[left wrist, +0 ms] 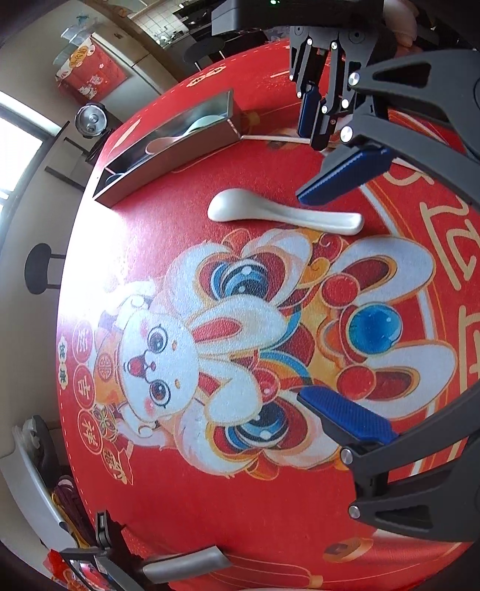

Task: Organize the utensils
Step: 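Grasp the cream chopstick with the right tool while the left tool grasps the cream spoon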

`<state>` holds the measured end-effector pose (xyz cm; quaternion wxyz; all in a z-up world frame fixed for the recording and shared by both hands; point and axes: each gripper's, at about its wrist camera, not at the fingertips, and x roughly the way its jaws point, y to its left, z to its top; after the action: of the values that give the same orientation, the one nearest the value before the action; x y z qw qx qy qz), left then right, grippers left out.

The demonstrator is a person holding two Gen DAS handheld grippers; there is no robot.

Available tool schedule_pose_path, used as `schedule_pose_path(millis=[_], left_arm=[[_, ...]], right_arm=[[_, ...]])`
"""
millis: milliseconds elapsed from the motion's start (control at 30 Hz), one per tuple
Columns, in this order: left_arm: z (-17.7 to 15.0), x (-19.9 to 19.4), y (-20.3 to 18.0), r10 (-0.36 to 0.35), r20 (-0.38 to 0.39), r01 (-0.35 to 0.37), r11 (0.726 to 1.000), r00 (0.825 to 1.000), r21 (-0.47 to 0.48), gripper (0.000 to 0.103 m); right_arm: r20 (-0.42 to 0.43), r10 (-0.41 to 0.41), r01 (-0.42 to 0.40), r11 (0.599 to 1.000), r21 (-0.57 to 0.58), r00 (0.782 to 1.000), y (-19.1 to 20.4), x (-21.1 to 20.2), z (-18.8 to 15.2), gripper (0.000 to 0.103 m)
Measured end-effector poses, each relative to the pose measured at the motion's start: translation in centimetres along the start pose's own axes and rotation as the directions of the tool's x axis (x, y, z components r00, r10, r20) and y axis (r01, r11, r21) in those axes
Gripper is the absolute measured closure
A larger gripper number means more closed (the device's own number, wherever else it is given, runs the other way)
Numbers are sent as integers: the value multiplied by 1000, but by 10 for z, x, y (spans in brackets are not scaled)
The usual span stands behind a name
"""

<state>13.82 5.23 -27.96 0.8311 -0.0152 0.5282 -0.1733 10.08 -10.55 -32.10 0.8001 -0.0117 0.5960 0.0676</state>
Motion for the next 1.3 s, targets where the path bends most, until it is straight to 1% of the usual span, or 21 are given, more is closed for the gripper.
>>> schedule_pose_path(millis=[67,133,167,200,267,333,367,433,500,600,667,767,833,933,1033,1067,1100,1133,1233,1300], left_arm=[[-2,3,-9,-17,-8,17,999,1000,28,7],[-4,7,-17,-31,-19,32,998,999,54,9],[-5,10,-21,-37,-29,39,997,999,68,14],[-5,13,-25,-41,-41,45,996,998,82,23],[-5,20,-32,-46,-72,54,993,996,103,33],[-5,26,-38,-56,-86,66,991,995,116,37],[-5,29,-40,-61,-95,73,990,994,122,41],[-4,35,-45,-67,-113,82,988,991,131,45],[-1,41,-47,-71,-124,87,988,990,129,54],[5,47,-49,-72,-120,86,989,990,118,63],[13,51,-49,-82,-117,94,991,990,95,65],[27,56,-44,-127,-99,131,990,987,42,65],[34,63,-44,-127,-103,130,991,987,25,65],[41,69,-54,-107,-99,115,991,989,75,64],[44,74,-64,-92,-92,101,989,992,104,66],[44,74,-65,-118,-98,128,986,988,103,78],[43,75,-66,-136,-105,146,985,985,94,78],[43,75,-67,-129,-101,139,986,987,97,79],[39,70,-76,-128,-103,141,980,987,139,83],[35,65,-83,-132,-100,148,973,986,179,88]], right_arm=[[5,15,-15,1000,7,1000,-10,-7,-11,92],[10,36,-36,999,21,999,-17,-9,-15,93],[12,42,-43,999,27,999,-20,-10,-16,94],[15,48,-48,998,32,999,-23,-11,-18,95],[20,49,-50,998,39,999,-25,-11,-18,96],[22,52,-53,997,47,998,-27,-11,-18,96],[22,50,-51,998,48,998,-28,-11,-17,96],[21,51,-52,997,51,998,-22,-5,-10,96],[22,58,-59,997,55,998,-25,-6,-13,96],[25,73,-74,995,62,997,-28,-5,-14,96],[28,77,-79,995,57,997,-28,-5,-15,96],[33,76,-78,996,40,997,-28,-6,-17,96],[36,75,-76,997,28,997,-27,-6,-16,96],[38,76,-77,997,17,996,-27,-7,-17,96],[41,80,-81,997,12,996,-27,-6,-17,96],[41,83,-84,996,12,996,-28,-6,-17,96],[41,86,-87,996,13,995,-28,-6,-17,96],[41,89,-89,996,14,995,-28,-6,-17,96],[41,96,-97,995,15,995,-30,-6,-17,96],[42,100,-101,995,19,994,-30,-6,-17,96]])
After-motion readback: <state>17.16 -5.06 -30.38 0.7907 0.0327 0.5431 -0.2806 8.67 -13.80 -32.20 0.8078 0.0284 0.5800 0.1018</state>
